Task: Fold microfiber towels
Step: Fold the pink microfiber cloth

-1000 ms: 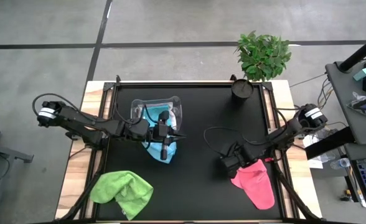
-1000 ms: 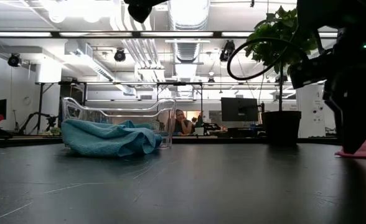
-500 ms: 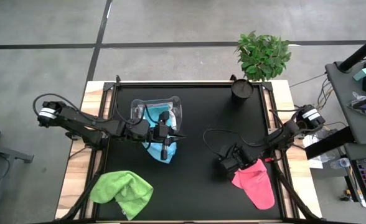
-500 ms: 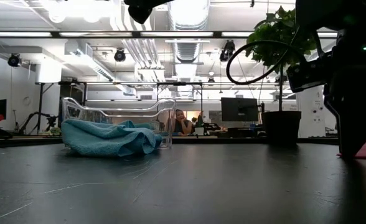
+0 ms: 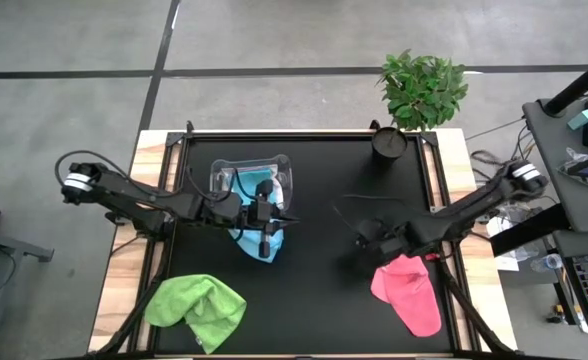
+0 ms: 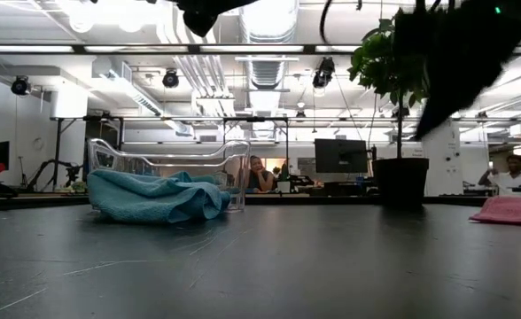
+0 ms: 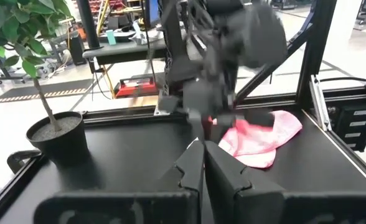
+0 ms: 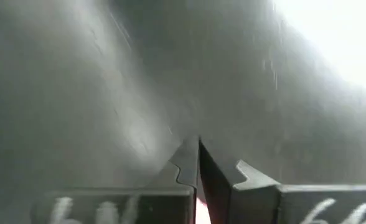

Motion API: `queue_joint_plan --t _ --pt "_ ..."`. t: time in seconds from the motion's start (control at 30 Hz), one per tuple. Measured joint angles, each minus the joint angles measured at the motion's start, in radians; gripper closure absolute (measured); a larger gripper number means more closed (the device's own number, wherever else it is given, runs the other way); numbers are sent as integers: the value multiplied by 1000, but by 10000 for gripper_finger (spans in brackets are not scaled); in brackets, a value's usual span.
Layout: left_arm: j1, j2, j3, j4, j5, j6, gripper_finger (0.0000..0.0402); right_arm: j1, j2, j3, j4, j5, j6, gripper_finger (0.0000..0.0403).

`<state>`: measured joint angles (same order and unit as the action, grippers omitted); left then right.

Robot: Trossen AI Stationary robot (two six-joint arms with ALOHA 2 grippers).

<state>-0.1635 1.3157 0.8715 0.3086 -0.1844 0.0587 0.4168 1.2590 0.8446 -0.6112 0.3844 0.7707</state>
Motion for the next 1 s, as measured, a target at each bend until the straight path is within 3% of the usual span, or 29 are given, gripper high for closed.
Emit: queue_joint_plan --t 0.2,0.37,0.6,0.83,1.0 --pt "0 7 -9 -1 0 -1 402 7 -112 1 -7 -45 22 394" --pt "0 10 -10 -1 0 -32 402 8 -105 1 -21 -240 146 381" --pt "0 11 -11 -3 -6 -52 402 18 -3 1 -159 -288 288 295" --pt "2 11 -11 1 -22 -52 402 14 168 1 -156 -289 305 197" --pt "3 11 -11 0 -78 -52 402 -5 253 2 -170 -306 320 151"
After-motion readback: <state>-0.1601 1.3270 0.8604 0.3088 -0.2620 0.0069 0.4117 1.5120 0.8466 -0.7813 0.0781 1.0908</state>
